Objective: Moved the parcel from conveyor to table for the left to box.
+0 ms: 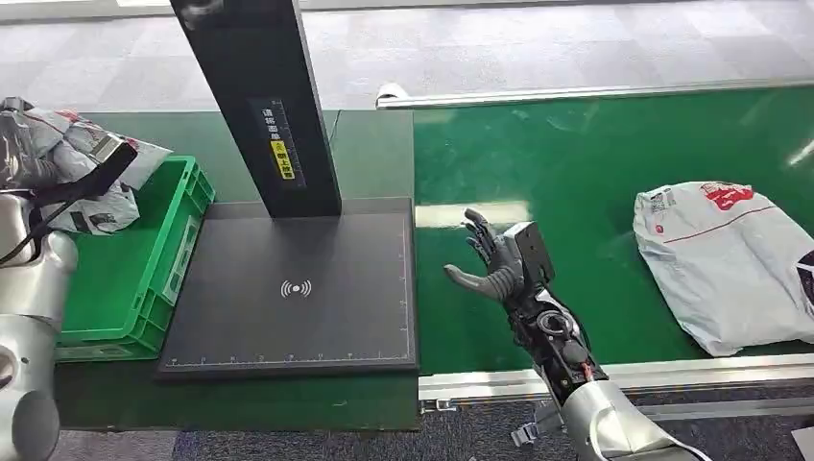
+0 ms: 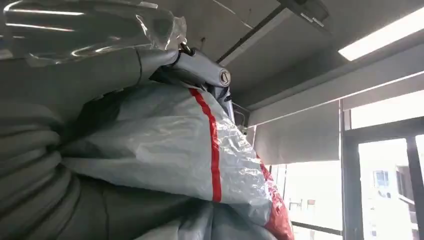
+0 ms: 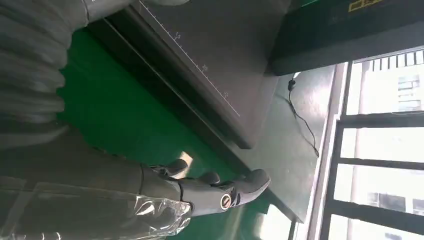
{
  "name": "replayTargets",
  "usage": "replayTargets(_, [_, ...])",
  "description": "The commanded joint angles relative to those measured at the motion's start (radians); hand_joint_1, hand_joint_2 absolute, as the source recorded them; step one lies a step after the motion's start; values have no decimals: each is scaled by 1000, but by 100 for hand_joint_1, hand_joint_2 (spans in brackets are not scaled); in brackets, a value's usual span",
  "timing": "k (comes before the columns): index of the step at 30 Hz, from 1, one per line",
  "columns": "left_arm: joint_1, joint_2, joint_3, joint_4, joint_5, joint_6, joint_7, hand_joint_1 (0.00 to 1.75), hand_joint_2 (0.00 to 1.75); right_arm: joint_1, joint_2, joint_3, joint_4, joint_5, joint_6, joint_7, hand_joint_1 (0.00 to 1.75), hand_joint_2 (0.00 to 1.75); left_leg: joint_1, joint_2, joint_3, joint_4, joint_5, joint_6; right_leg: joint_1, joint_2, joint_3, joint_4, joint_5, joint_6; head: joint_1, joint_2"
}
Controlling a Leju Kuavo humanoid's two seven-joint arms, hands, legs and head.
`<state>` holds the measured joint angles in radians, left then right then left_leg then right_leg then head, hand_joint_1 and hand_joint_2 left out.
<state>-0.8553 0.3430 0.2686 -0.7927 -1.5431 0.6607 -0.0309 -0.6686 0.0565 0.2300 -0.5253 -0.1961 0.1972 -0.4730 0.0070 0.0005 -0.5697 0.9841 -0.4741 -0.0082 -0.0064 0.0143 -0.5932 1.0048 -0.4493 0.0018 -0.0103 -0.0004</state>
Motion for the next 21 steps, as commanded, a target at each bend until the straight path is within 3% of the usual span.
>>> replayTargets(1, [-63, -1, 16, 78, -5, 37, 6, 175, 175, -21, -6, 28, 13, -2, 0, 6, 0, 175, 0, -1, 0, 0, 0, 0, 0, -2, 1, 0, 0, 0, 0, 0])
replayTargets(3, [-60, -1, 12, 81, -24, 37, 34, 175, 175, -20, -6, 28, 12, -2, 0, 8, 0, 175, 0, -2, 0, 0, 0, 0, 0, -2, 1, 0, -1, 0, 0, 0])
replayTargets(7, [-151, 110, -88, 326, -28, 24, 231, 175, 175, -13, -5, 38, 1, -2, -5, 18, 0, 175, 0, -1, 0, 0, 0, 0, 1, -1, 0, 0, 0, 0, 0, 0])
replayTargets(10, [-218, 156, -152, 482, -28, -194, 377, 175, 175, -3, -11, 45, -4, 3, 7, 18, 0, 175, 1, 0, 1, 1, -1, -1, 1, -1, 0, 1, -1, -1, 0, 0])
replayTargets(15, [-165, 143, -79, 538, 12, -540, 406, 175, 175, -15, -3, 55, 16, 27, 34, 17, 0, 175, 0, 0, 3, -1, 0, 0, 0, 0, 2, 0, -1, 0, 0, 0])
replayTargets(18, [-125, 114, -106, 520, -19, -571, 379, 175, 175, -27, 17, 58, 26, 39, 32, 29, 0, 175, 0, 0, 3, -2, 0, 0, 0, -1, 3, -1, -1, 0, 0, 0])
replayTargets(19, [-130, 112, -94, 528, -12, -604, 399, 161, 175, -30, 24, 60, 26, 43, 33, 37, 0, 175, -1, 0, 2, -1, 0, 0, -1, -1, 1, 0, 0, 0, 0, 0])
replayTargets(20, [-130, 113, -93, 527, -12, -617, 398, 66, 175, -31, 25, 61, 26, 45, 36, 37, 0, 175, 0, 0, 2, -2, 0, 0, 0, -1, 2, -1, 0, 0, 0, 0])
replayTargets(21, [-108, 120, -100, 502, -18, -587, 411, 0, 175, -33, 33, 58, 24, 45, 37, 33, 0, 175, 0, 0, 1, 0, 0, 0, 0, 0, 1, 0, 0, 0, 0, 0])
